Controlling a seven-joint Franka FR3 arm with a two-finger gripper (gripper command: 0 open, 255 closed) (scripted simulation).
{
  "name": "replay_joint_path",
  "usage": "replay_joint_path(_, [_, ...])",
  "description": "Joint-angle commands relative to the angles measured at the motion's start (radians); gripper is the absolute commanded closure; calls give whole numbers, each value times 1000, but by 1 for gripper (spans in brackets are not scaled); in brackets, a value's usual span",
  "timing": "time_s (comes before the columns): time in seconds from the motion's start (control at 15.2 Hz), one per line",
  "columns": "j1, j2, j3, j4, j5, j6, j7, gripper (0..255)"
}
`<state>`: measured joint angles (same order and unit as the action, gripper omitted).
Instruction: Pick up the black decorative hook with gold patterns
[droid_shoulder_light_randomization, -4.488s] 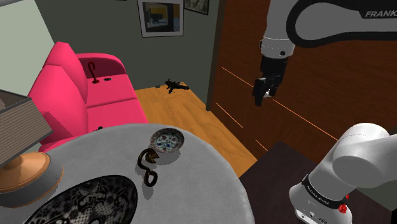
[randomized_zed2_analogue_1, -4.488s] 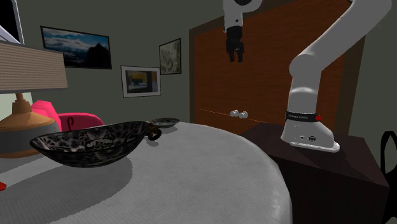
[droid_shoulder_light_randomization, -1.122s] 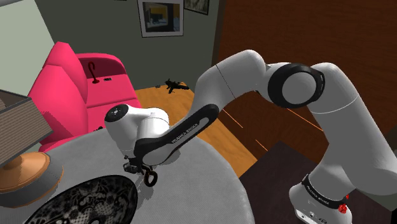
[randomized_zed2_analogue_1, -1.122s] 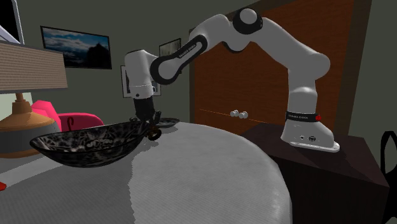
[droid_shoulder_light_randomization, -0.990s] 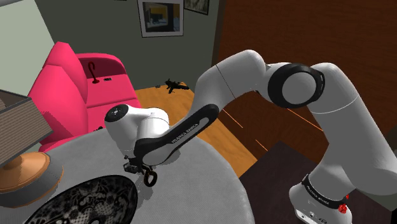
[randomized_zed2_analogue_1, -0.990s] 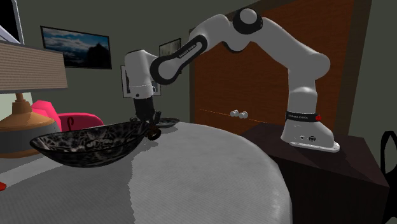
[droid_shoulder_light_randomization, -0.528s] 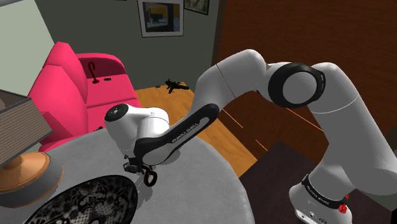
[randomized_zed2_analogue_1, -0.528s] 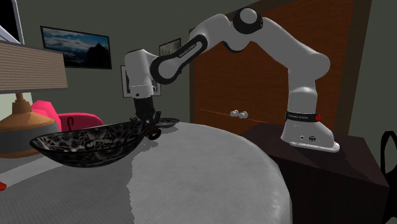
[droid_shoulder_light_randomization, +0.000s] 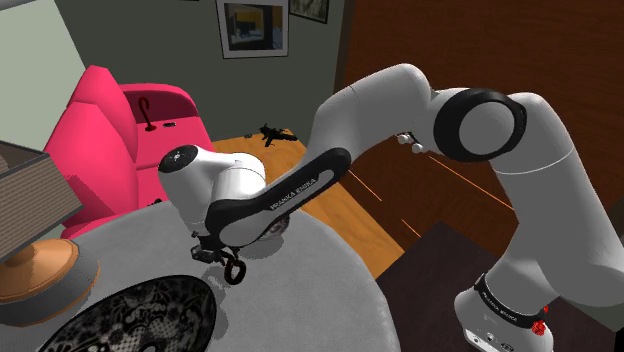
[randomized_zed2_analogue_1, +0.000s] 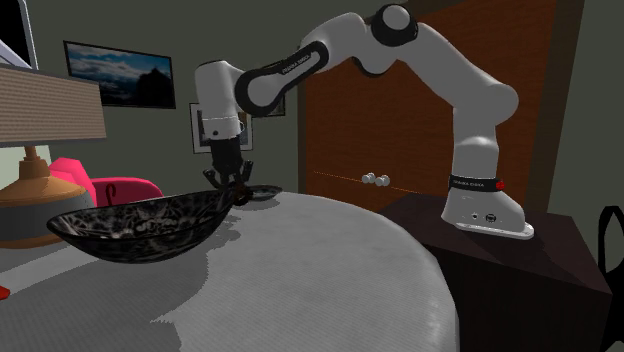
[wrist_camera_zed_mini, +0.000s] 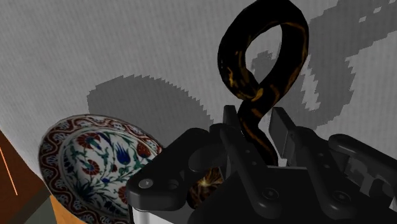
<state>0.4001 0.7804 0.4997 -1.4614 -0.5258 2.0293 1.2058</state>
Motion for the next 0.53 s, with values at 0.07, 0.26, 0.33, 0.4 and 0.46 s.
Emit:
replay_joint_path(0.07, [-3,-23,9,6,11,-27,-8,255])
replay_joint_path(0.26, [-7,-43,17,13,22,-53,-16,255])
replay_joint_path(0.33, [-8,-50,19,16,25,-61,-19,255])
replay_joint_path(0.4, [-8,-51,20,16,26,-63,-19,255])
replay_joint_path(0.46, [-8,-51,20,16,26,-63,-19,255])
